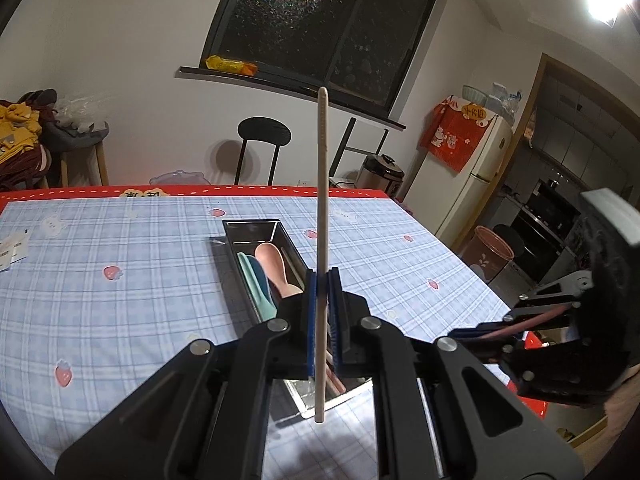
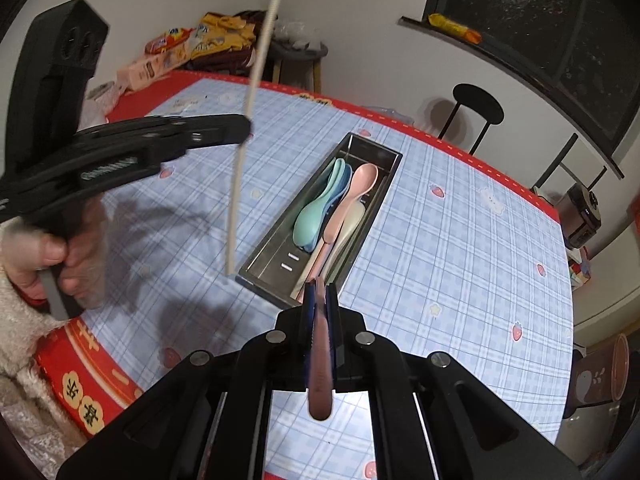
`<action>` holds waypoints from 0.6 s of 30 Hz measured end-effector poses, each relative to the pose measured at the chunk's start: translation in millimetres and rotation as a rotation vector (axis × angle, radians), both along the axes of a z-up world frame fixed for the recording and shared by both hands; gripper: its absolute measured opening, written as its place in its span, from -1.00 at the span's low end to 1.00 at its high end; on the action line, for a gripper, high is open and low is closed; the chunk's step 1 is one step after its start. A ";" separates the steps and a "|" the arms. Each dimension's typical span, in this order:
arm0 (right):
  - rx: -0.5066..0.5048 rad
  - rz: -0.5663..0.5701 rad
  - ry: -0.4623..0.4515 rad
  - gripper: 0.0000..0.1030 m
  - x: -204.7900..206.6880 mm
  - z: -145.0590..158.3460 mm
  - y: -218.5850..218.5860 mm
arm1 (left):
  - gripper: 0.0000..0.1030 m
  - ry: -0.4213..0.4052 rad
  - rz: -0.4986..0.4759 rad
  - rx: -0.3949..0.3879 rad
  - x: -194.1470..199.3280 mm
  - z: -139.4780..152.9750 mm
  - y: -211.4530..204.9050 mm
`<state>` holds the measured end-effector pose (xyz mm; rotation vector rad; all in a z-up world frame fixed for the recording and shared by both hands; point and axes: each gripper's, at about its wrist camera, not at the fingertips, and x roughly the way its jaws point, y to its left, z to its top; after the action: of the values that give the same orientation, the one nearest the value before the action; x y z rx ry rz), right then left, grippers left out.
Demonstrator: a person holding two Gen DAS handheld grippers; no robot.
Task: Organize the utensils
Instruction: 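Carry the beige and pink chopsticks into the caddy and open both tools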
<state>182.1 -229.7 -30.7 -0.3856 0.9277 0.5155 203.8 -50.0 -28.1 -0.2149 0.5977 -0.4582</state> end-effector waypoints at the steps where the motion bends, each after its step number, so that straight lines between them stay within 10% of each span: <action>1: -0.007 0.004 0.009 -0.89 0.3 -0.3 1.7 | -0.81 0.003 -0.002 0.001 3.2 -1.7 -2.3; 18: -0.050 0.001 0.039 -0.89 55.7 -10.9 29.2 | -0.81 0.067 0.003 0.006 42.2 -27.3 -9.0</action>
<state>237.8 -200.5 -41.6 -0.4221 0.9797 0.5029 245.9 -59.0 -55.5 -0.2262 0.6640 -0.4473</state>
